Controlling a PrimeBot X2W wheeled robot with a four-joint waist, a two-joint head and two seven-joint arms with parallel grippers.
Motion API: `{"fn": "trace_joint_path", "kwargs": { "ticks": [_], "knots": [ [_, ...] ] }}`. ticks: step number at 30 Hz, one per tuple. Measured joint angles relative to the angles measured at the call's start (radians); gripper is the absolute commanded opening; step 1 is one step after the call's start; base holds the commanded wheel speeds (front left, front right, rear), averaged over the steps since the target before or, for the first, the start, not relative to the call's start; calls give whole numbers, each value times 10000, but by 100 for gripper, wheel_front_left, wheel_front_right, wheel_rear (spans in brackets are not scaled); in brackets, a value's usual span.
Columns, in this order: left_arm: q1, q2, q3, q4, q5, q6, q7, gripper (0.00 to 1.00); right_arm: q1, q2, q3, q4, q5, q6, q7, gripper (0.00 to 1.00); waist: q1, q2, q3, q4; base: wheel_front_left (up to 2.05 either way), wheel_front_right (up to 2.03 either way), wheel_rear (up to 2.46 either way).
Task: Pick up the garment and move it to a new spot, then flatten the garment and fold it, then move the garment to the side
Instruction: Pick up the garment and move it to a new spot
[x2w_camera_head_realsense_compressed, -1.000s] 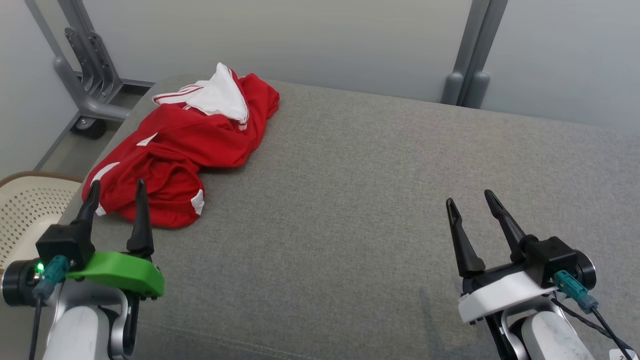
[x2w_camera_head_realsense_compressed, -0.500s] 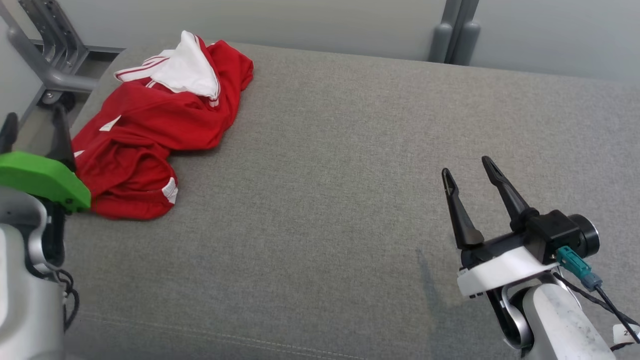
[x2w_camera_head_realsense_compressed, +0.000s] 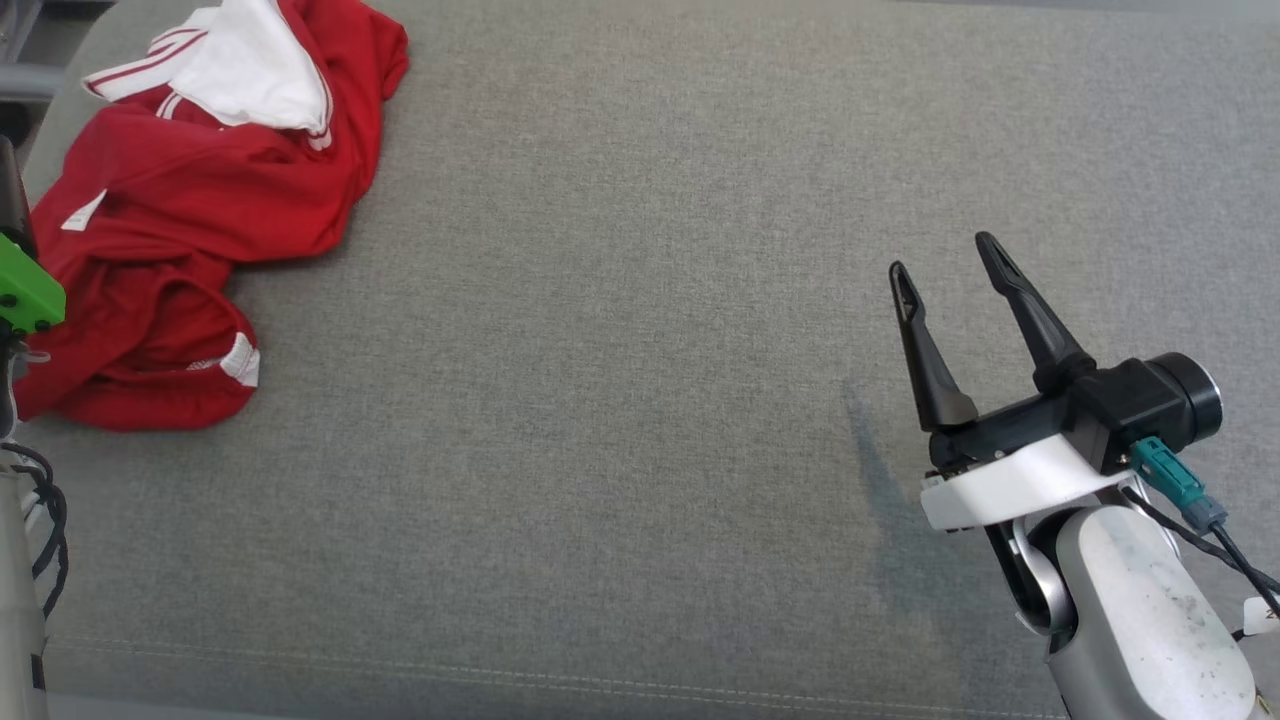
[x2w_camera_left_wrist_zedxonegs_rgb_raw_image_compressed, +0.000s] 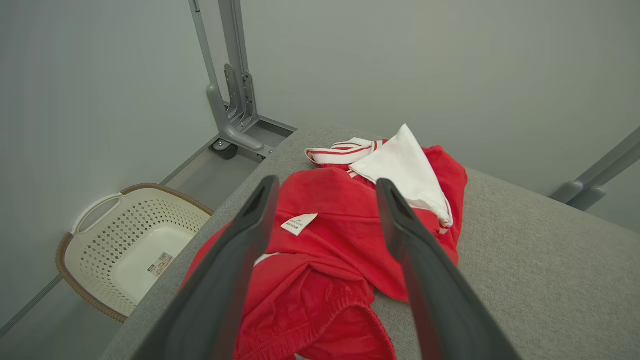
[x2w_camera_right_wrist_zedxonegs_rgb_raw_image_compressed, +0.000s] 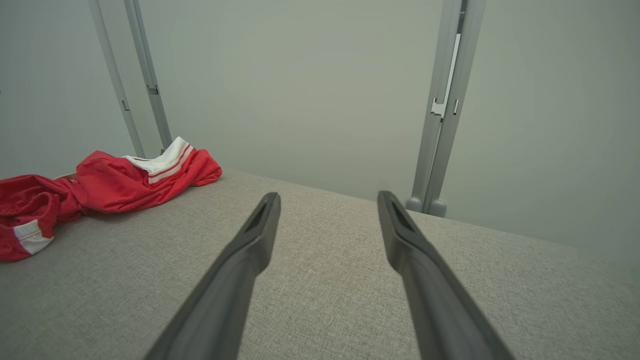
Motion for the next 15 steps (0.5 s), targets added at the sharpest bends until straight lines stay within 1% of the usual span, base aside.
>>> {"fn": "trace_joint_path", "kwargs": {
  "ticks": [8, 15],
  "knots": [
    [-473, 13, -48, 673, -257, 0, 698, 100, -320, -171, -171, -38, -33, -2, 0, 100, 0, 0, 848, -285, 0, 0, 0],
    [-569, 29, -169, 1342, -253, 38, 1116, 100, -479, -199, -236, -27, -61, -6, 0, 100, 0, 0, 1307, -309, 0, 0, 0]
  ]
}}
